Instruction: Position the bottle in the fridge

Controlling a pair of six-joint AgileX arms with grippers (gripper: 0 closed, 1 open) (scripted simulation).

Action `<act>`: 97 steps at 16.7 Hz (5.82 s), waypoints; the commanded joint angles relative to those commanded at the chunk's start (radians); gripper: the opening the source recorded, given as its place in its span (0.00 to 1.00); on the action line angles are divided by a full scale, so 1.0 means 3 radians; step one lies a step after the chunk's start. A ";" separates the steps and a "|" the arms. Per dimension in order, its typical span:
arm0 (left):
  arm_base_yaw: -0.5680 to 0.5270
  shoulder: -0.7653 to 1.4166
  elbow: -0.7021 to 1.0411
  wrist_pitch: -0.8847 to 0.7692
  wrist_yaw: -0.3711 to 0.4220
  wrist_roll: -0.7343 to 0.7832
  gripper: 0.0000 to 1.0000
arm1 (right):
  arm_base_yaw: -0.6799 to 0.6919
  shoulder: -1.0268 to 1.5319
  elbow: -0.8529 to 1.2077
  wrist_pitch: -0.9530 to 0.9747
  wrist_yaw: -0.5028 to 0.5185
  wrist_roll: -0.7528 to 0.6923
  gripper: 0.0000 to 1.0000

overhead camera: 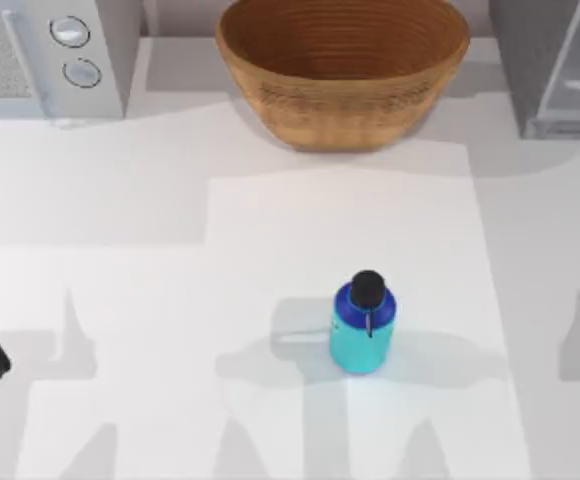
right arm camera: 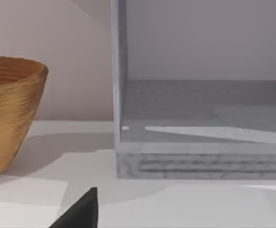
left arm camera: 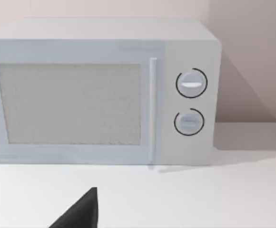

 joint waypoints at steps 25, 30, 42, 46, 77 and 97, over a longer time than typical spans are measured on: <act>0.0000 0.0000 0.0000 0.0000 0.0000 0.0000 1.00 | 0.1612 0.4792 0.0125 0.3861 -0.0037 -0.0032 1.00; 0.0000 0.0000 0.0000 0.0000 0.0000 0.0000 1.00 | 0.2033 0.5952 0.0196 0.4873 -0.0067 -0.0018 1.00; 0.0000 0.0000 0.0000 0.0000 0.0000 0.0000 1.00 | 0.2415 0.6911 0.0360 0.5889 -0.0096 0.0012 1.00; 0.0000 0.0000 0.0000 0.0000 0.0000 0.0000 1.00 | 0.2409 0.6950 0.0440 0.5837 -0.0098 0.0010 1.00; 0.0000 0.0000 0.0000 0.0000 0.0000 0.0000 1.00 | 0.2450 0.7130 0.1158 0.5310 -0.0059 0.0017 0.01; 0.0000 0.0000 0.0000 0.0000 0.0000 0.0000 1.00 | 0.1469 0.5943 0.0655 0.4633 -0.0995 -0.0219 0.01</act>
